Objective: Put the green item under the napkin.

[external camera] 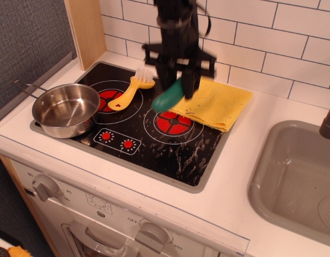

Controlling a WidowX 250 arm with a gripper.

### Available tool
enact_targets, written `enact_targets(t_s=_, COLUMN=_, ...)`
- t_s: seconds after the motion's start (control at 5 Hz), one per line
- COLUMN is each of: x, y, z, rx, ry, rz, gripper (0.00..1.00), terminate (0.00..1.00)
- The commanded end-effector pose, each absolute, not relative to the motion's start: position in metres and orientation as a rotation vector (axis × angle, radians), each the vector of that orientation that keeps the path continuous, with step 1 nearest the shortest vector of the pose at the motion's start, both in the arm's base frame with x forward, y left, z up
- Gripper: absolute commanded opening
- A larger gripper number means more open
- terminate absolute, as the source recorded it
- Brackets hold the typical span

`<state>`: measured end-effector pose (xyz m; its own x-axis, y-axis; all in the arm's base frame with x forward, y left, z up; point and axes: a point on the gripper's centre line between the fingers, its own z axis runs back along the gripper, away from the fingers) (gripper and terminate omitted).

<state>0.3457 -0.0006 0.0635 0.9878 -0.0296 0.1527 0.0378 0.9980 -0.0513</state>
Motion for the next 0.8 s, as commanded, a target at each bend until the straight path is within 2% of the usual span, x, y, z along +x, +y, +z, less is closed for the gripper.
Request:
enact_targets(t_s=0.0, x=0.3207, y=-0.0006, z=0.0405, rx=0.055, ry=-0.163, rz=-0.078, gripper=0.00, terminate=0.00)
enact_targets(t_s=0.2, x=0.3217, y=-0.0011, z=0.0340, rx=0.049, ry=-0.154, rz=-0.072, gripper=0.00, terminate=0.00)
enact_targets(t_s=0.4, x=0.3205, y=-0.0031, z=0.0315, rx=0.038, ry=-0.128, rz=-0.076, gripper=1.00, terminate=0.00)
enact_targets(t_s=0.6, x=0.3196, y=-0.0063, z=0.0404, rx=0.022, ry=-0.124, rz=-0.089, gripper=1.00, terminate=0.00)
